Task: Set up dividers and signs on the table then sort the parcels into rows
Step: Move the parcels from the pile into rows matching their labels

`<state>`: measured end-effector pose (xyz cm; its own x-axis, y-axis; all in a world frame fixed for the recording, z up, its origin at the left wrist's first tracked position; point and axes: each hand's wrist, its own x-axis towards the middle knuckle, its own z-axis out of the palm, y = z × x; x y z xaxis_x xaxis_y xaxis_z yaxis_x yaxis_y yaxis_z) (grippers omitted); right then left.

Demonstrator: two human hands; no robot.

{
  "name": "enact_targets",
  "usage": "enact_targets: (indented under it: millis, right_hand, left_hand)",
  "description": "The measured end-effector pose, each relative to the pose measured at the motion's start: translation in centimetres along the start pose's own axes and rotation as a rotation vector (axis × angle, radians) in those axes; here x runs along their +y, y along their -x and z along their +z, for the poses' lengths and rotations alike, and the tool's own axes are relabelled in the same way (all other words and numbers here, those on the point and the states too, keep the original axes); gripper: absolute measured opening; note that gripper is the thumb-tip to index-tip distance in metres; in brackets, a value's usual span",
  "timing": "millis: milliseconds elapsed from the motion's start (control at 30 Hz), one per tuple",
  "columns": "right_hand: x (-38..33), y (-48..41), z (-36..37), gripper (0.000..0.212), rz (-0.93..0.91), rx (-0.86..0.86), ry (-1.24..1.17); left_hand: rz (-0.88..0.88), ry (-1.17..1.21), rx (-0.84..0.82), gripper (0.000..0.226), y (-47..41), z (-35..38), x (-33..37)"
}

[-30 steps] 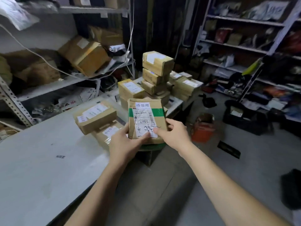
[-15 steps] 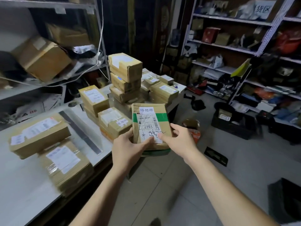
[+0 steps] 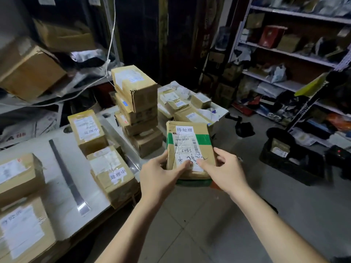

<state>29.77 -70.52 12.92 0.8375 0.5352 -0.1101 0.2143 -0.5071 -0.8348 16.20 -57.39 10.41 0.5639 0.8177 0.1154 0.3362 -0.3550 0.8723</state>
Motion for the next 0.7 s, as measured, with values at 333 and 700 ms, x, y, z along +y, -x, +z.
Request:
enact_targets:
  millis: [333,700]
  right_hand:
    - [-3.1,-12.9,-5.3,0.019,-0.296,-0.124,-0.047]
    - [-12.7,-21.5,-7.3,0.051,-0.529,-0.256,-0.138]
  left_hand:
    - [-0.014,-0.059,0.304,0.060,-6.4,5.0,7.0]
    - [0.033,-0.100,0.524,0.045,-14.6,2.3,13.2]
